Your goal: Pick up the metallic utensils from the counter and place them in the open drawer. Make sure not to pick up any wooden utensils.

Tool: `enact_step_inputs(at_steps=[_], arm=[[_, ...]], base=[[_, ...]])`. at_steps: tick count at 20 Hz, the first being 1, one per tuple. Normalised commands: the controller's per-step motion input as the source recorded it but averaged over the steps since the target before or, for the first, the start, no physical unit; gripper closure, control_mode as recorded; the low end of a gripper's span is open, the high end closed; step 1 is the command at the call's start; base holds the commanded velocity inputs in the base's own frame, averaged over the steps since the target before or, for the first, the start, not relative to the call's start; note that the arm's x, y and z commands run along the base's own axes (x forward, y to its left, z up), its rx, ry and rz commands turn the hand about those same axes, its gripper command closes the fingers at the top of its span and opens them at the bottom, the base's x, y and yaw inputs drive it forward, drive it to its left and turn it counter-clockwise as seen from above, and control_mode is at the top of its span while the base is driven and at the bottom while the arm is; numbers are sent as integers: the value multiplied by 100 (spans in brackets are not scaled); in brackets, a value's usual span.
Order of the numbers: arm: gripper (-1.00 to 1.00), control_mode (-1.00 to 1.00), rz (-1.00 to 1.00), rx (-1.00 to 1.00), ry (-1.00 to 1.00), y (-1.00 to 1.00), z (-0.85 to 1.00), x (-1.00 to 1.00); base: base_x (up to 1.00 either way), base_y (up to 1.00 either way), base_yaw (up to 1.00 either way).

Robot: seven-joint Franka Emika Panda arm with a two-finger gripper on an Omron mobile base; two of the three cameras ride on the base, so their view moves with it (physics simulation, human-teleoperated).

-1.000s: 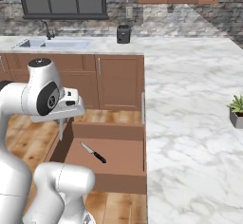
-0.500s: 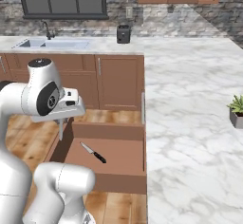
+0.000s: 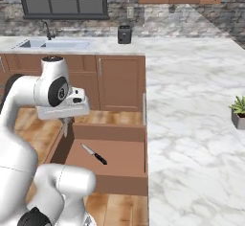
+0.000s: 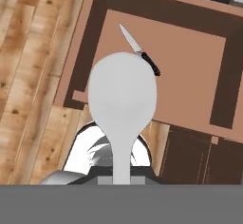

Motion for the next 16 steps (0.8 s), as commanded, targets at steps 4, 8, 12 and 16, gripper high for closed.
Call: enact_step_inputs(at_steps=[4, 8, 12, 16], arm=[[100, -100, 0, 0, 38, 0, -29, 96], [100, -100, 7, -1, 29, 0, -63, 100], [100, -100, 24, 0, 3, -6, -87, 76], [100, -100, 24, 2, -6, -12, -100, 19]], base=[[0, 0, 0], [0, 0, 0], [0, 0, 0], [0, 0, 0]])
